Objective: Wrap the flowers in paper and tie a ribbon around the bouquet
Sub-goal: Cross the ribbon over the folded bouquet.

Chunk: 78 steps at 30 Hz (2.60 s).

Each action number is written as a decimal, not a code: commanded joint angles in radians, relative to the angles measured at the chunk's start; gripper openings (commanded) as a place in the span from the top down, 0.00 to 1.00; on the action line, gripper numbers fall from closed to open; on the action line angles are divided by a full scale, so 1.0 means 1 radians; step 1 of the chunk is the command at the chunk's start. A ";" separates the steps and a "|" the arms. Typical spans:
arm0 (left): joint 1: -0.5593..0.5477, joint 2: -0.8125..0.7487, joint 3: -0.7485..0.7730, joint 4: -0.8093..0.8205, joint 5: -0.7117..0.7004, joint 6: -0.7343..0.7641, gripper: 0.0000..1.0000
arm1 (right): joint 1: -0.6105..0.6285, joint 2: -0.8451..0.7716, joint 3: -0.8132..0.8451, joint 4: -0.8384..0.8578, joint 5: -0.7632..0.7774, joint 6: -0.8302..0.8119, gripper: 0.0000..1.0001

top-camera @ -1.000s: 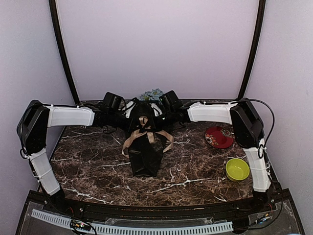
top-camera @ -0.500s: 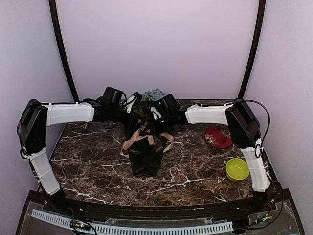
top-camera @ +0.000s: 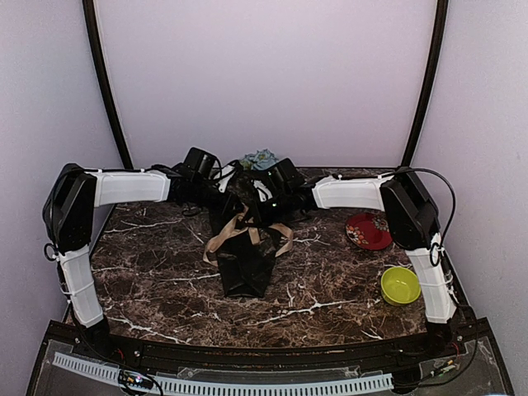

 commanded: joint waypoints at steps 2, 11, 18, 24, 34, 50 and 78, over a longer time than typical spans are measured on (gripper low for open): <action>-0.001 -0.004 -0.011 -0.019 -0.021 0.016 0.75 | -0.003 -0.006 0.030 0.015 -0.014 0.006 1.00; 0.007 -0.049 -0.105 0.020 -0.100 -0.029 1.00 | -0.056 -0.070 -0.006 0.076 -0.065 0.046 1.00; 0.008 -0.131 -0.227 0.083 -0.110 -0.073 1.00 | -0.107 -0.069 -0.017 0.108 -0.076 0.082 1.00; 0.011 -0.213 -0.326 0.125 -0.124 -0.134 1.00 | -0.128 -0.026 0.004 0.133 -0.049 0.127 1.00; 0.022 -0.374 -0.512 0.256 -0.192 -0.249 1.00 | -0.128 0.016 -0.001 0.114 -0.029 0.134 1.00; 0.101 -0.549 -0.828 0.438 -0.229 -0.755 0.97 | -0.117 0.045 -0.019 0.100 -0.037 0.127 1.00; -0.058 -0.522 -0.551 0.230 0.201 0.269 0.57 | -0.096 0.046 0.011 0.071 -0.025 0.122 1.00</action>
